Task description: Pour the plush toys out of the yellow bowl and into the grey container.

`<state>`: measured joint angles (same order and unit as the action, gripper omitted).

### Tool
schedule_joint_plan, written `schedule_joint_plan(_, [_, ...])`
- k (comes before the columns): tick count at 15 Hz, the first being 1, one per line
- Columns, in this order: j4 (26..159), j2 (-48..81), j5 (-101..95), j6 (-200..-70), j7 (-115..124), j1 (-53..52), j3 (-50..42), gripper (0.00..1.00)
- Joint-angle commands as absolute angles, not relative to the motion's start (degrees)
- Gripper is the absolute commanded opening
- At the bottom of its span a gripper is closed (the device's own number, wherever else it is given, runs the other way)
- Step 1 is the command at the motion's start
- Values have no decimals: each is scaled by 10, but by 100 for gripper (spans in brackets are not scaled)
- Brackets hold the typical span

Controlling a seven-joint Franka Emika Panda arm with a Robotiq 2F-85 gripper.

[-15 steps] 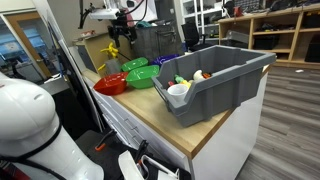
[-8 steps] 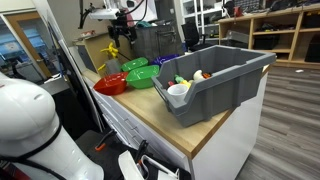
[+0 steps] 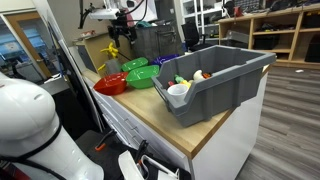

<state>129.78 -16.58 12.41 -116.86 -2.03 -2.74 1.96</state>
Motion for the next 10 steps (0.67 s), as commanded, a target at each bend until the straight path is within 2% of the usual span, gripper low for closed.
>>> schedule_joint_plan(1, [1297,-166,123,-1167,-20,-30,17,100])
schedule_joint_plan(10, [1253,-89,127,-1182,-14,-29,18,100])
